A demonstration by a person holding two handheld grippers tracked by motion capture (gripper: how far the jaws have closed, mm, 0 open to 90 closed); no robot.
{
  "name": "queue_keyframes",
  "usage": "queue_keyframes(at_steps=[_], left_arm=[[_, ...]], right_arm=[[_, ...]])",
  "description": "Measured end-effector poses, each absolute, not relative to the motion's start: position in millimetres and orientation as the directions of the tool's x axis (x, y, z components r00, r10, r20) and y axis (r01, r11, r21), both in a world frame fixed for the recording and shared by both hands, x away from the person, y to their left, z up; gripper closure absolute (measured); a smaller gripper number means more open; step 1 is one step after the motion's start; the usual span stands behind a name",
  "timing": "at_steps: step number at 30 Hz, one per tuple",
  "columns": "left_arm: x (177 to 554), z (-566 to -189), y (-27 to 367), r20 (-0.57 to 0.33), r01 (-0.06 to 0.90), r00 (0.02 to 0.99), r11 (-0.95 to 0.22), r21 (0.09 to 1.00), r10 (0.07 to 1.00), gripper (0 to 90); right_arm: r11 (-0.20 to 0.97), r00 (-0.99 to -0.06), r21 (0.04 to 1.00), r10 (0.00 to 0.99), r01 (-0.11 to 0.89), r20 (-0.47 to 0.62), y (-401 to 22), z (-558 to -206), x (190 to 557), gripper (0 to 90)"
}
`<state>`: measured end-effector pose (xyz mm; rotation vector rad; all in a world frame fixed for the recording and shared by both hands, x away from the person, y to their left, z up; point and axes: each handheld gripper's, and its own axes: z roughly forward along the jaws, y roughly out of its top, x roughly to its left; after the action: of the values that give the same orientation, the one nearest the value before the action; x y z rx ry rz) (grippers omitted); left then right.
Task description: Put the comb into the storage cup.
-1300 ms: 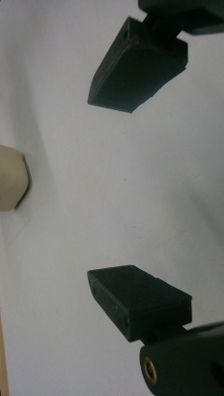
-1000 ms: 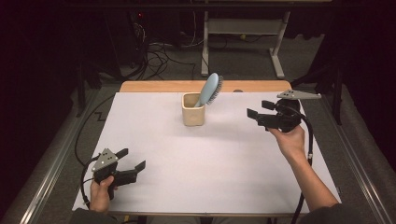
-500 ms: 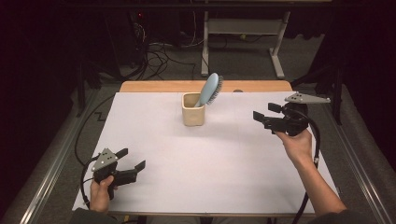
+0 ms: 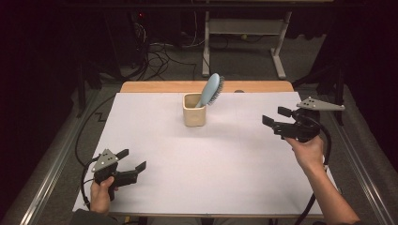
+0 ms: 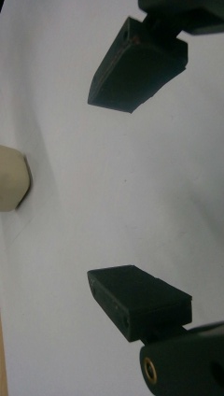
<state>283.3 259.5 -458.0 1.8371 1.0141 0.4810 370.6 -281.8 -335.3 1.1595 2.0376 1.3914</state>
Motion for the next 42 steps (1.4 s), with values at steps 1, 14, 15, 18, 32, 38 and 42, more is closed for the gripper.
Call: queue_keyframes(at_steps=[1, 14, 15, 18, 32, 38, 42], left_arm=[[283, -458, 260, -0.098, 0.436, 0.578, -0.206, 0.876, 0.810, 15.7], [283, -458, 260, -0.098, 0.435, 0.577, -0.204, 0.877, 0.811, 15.8], [283, -458, 260, -0.098, 0.435, 0.577, -0.203, 0.877, 0.811, 15.8], [283, -458, 260, -0.098, 0.434, 0.577, -0.203, 0.878, 0.811, 15.7], [283, -458, 259, -0.097, 0.434, 0.578, -0.204, 0.878, 0.810, 15.7], [283, -458, 260, -0.097, 0.433, 0.578, -0.204, 0.878, 0.810, 15.8], [283, -458, 259, -0.098, 0.434, 0.579, -0.205, 0.877, 0.809, 15.7]], right_arm=[[0.153, -0.569, 0.903, 0.815, 0.401, 0.114, -283, -336, 369, 25.0], [0.140, -0.570, 0.909, 0.813, 0.392, 0.120, -290, -340, 359, 24.6], [0.140, -0.570, 0.909, 0.813, 0.392, 0.121, -290, -340, 359, 24.6], [0.138, -0.571, 0.911, 0.812, 0.389, 0.121, -291, -341, 356, 24.5], [0.117, -0.566, 0.919, 0.815, 0.376, 0.128, -300, -345, 345, 24.1], [0.110, -0.565, 0.922, 0.815, 0.370, 0.129, -302, -347, 341, 24.1], [0.108, -0.563, 0.922, 0.816, 0.371, 0.130, -304, -349, 339, 23.9]])
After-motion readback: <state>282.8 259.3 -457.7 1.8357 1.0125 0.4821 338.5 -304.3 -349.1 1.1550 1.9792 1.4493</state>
